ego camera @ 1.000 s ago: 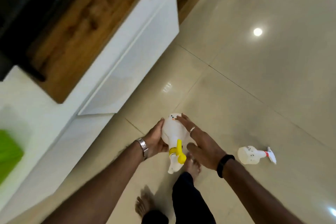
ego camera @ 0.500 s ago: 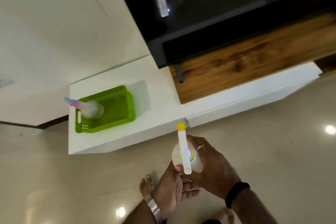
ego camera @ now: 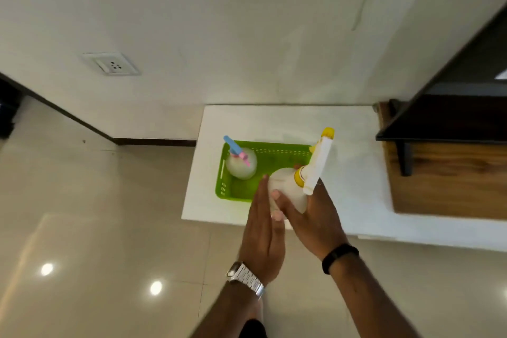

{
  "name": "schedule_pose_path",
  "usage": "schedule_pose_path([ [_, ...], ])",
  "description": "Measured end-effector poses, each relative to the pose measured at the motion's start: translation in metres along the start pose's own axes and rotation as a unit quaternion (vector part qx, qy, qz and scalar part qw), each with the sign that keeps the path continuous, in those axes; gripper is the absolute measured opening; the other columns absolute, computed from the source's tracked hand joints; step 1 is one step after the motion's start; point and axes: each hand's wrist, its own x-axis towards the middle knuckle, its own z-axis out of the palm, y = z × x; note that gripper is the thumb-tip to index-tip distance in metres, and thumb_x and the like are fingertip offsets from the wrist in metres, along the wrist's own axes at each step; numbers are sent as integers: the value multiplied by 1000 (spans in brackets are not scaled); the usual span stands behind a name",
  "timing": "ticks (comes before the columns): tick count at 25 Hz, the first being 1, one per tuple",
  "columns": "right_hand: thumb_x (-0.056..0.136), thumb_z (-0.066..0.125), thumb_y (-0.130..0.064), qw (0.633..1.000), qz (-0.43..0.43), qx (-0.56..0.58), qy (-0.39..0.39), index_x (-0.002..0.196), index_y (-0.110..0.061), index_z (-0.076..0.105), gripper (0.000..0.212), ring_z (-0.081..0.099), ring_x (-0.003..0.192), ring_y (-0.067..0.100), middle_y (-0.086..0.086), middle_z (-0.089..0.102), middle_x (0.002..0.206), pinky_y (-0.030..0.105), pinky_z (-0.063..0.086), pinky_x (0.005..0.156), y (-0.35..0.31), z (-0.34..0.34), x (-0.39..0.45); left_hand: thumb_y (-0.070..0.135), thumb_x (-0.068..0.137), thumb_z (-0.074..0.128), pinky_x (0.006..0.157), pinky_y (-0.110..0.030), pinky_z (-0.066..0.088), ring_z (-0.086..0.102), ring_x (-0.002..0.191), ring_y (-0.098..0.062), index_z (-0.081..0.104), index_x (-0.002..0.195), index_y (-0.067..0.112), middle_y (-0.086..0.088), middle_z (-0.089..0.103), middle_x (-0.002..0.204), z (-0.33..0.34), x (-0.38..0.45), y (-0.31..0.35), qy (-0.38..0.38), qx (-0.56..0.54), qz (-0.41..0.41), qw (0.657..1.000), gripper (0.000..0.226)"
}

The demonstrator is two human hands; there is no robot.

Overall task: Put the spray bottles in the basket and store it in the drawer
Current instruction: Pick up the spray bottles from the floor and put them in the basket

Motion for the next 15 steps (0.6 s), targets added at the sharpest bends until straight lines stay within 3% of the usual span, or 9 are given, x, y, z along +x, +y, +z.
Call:
schedule_pose_path([
  [2,80,59,-77,999,11,-43,1,123,-37,52,59,61,108,11,-13,60,117,32,53,89,13,20,32,50,105,24,126,-34,30,25,158,-14,19,162,5,-7,25,170,-10,31,-28,-48,66,20,996,73],
  [3,80,60,-76,998,25,-61,0,121,-35,53,59,61,107,13,-11,60,116,34,53,87,21,31,47,50,103,26,126,-35,29,24,158,-16,18,162,3,-9,24,170,-13,44,-43,-73,100,26,992,75],
  [6,78,67,-70,993,60,-99,2,121,-27,56,61,61,108,17,-9,60,114,30,50,86,48,57,77,59,102,24,127,-32,28,24,158,-20,14,163,6,-9,21,171,-20,72,-89,-148,219,39,964,82],
  [9,78,68,-68,989,78,-127,13,121,-26,56,62,58,108,14,-7,56,114,27,44,85,70,78,89,60,103,27,122,-34,36,35,153,-23,11,164,8,-10,25,170,-24,79,-121,-199,291,52,935,81],
  [12,79,68,-68,986,82,-145,21,114,-27,56,55,52,97,7,-10,47,107,24,41,82,80,94,97,60,103,30,111,-38,48,51,141,-25,16,163,6,-11,38,164,-22,80,-136,-205,326,56,921,82],
  [15,79,65,-68,984,81,-158,20,92,-28,48,45,49,90,8,-5,49,97,21,36,72,85,103,107,60,101,35,86,-38,60,69,113,-23,30,159,6,-8,60,145,-17,80,-136,-177,342,62,921,80],
])
